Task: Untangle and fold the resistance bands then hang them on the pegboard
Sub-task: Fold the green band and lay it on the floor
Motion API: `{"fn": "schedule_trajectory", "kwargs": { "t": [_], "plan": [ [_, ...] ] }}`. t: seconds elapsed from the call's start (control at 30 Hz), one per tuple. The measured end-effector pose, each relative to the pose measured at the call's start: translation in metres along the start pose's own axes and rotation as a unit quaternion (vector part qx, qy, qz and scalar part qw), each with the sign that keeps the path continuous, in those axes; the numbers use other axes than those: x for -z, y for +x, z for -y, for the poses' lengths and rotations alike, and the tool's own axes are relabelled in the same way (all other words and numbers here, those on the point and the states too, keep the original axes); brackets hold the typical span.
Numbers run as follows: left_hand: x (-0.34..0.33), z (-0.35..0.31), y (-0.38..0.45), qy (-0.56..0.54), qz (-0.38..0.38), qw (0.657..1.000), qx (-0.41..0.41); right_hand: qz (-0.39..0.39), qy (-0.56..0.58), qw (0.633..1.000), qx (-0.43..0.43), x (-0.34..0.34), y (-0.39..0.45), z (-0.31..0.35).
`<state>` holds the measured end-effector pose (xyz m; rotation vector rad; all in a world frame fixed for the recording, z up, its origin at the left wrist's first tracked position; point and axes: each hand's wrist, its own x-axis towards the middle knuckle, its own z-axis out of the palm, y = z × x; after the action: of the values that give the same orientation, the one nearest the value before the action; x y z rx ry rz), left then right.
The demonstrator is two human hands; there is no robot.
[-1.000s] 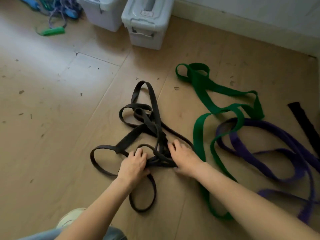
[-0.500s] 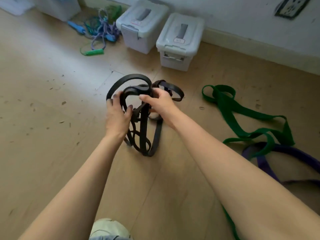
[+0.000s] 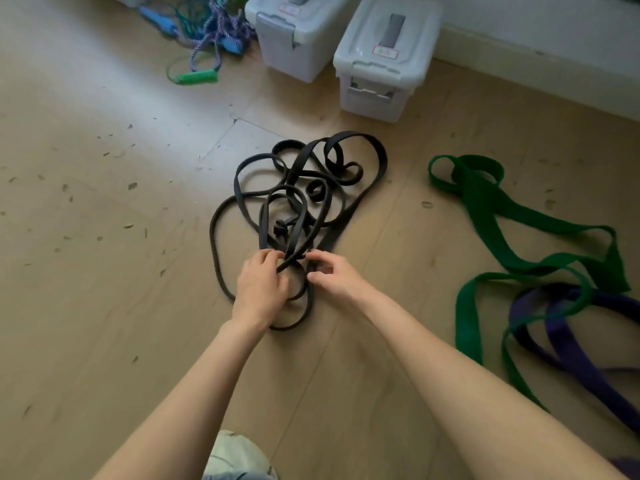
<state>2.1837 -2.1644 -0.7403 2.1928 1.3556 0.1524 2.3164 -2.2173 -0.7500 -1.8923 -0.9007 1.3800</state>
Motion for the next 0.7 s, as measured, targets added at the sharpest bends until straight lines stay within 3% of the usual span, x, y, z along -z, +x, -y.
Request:
{"fn": "schedule_trajectory", "kwargs": {
  "t": [0.13, 0.27, 0.37, 0.53, 0.63, 0.7],
  "plan": [
    [-0.021, -0.024, -0.021, 0.047, -0.015, 0.997, -0.064, -0.164, -0.034, 0.985, -0.039, 0.050, -0.041, -0.028],
    [-0.047, -0.054, -0.037, 0.048, 0.046, 0.990, -0.123, -0.386, -0.188, 0.899, -0.093, 0.109, -0.102, -0.075],
    [-0.060, -0.075, -0.047, 0.053, 0.085, 0.984, -0.148, -0.371, -0.289, 0.861, -0.192, 0.148, -0.124, -0.100],
    [-0.085, -0.106, -0.061, 0.034, 0.170, 0.966, -0.194, -0.418, -0.369, 0.798, -0.230, 0.212, -0.134, -0.116],
    [-0.106, -0.133, -0.068, 0.035, 0.215, 0.950, -0.222, -0.412, -0.208, 0.845, -0.271, 0.234, -0.139, -0.119],
    [-0.114, -0.151, -0.069, -0.003, 0.220, 0.948, -0.232, -0.375, -0.178, 0.891, -0.186, 0.231, -0.142, -0.111]
  ]
}}
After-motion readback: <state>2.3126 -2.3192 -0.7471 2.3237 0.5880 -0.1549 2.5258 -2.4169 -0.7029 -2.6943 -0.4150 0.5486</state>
